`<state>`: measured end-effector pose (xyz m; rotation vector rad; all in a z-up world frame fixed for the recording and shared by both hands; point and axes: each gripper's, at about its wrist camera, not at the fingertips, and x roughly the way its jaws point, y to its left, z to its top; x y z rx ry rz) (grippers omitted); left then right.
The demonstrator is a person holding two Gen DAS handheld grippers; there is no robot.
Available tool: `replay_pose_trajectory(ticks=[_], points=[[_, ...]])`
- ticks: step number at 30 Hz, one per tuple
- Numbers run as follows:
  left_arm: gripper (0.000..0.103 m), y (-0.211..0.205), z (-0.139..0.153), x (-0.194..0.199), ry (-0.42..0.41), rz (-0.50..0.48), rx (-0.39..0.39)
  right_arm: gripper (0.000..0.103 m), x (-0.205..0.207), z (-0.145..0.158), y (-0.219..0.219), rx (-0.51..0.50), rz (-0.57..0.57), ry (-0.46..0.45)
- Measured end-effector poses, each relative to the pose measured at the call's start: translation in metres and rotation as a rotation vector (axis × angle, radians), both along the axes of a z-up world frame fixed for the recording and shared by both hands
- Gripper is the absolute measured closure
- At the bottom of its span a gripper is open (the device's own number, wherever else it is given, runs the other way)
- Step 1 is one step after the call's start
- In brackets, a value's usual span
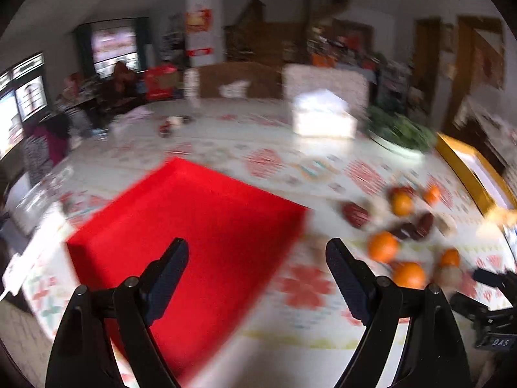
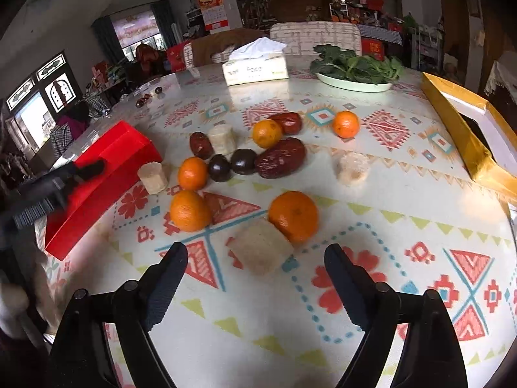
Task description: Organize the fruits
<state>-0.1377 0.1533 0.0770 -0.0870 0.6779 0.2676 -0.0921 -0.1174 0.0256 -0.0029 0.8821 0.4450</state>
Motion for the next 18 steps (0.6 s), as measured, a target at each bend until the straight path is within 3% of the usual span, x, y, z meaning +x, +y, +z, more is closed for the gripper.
replay_pose_trajectory(ticks=[4, 10, 12, 16, 18], points=[[0.016, 0.034, 0.009, -0.02, -0.037, 0.062, -0.069, 0.01, 0.004, 0.002, -0.016, 0.037, -0.052, 0.011], [0.016, 0.024, 0.006, -0.034, -0.047, 0.045, -0.048, 0.01, 0.011, 0.012, -0.049, 0.229, -0.073, 0.098], [0.016, 0.023, 0.004, -0.032, -0.043, 0.068, -0.04, 0.01, 0.008, 0.02, -0.058, 0.228, -0.097, 0.087], [0.016, 0.037, -0.001, -0.032, -0.031, 0.116, -0.064, 0.01, -0.003, 0.039, -0.075, 0.17, -0.19, -0.018], [0.016, 0.044, -0.001, -0.038, -0.038, 0.142, -0.057, 0.01, -0.003, 0.039, -0.086, 0.194, -0.236, -0.006]])
